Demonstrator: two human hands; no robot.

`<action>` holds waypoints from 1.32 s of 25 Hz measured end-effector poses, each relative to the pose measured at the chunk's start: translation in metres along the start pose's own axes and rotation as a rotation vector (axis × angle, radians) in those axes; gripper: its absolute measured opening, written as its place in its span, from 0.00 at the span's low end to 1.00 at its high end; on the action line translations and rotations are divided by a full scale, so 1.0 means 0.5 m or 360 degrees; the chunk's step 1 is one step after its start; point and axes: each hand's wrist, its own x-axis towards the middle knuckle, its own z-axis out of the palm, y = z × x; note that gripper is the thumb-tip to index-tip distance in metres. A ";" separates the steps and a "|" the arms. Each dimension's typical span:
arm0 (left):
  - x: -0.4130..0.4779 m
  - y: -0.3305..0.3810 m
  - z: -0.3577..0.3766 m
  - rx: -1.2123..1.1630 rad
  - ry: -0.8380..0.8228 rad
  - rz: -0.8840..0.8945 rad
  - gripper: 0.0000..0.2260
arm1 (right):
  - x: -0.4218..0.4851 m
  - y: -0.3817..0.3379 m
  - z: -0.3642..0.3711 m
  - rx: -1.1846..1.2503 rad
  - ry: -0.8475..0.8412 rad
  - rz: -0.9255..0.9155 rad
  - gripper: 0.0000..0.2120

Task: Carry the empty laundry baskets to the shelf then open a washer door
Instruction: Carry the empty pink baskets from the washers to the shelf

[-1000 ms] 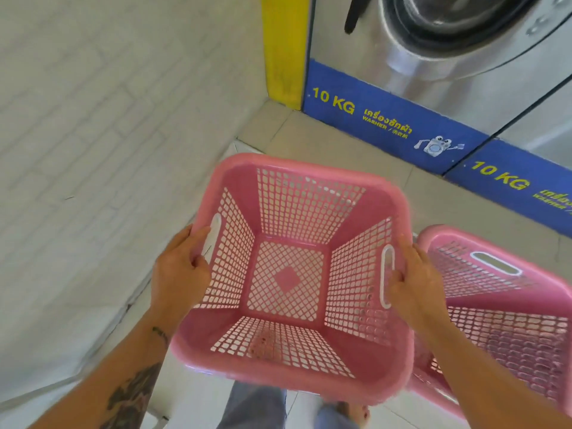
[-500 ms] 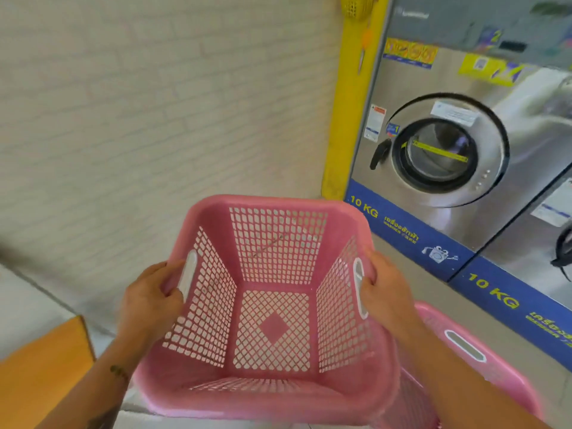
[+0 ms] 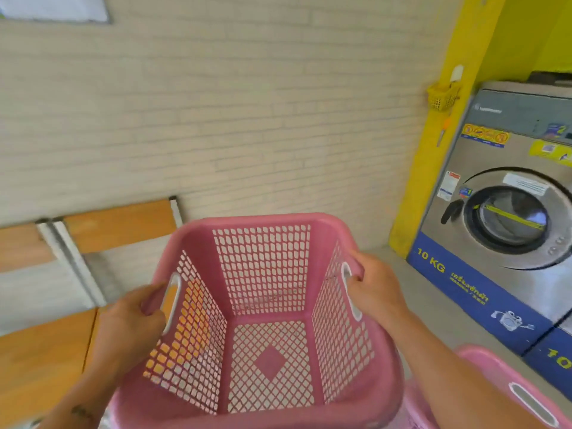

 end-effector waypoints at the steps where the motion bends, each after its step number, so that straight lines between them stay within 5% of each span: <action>1: -0.028 -0.040 -0.043 0.0033 0.0036 -0.0034 0.24 | -0.032 -0.038 0.012 0.0004 -0.0043 -0.0052 0.28; 21: -0.589 -0.475 -0.589 0.0076 0.0917 -0.1068 0.25 | -0.508 -0.585 0.311 0.0203 -0.1007 -0.0893 0.21; 33: -0.577 -0.923 -0.941 0.0031 0.1020 -0.1243 0.27 | -0.804 -1.012 0.641 0.0299 -0.1102 -0.1059 0.23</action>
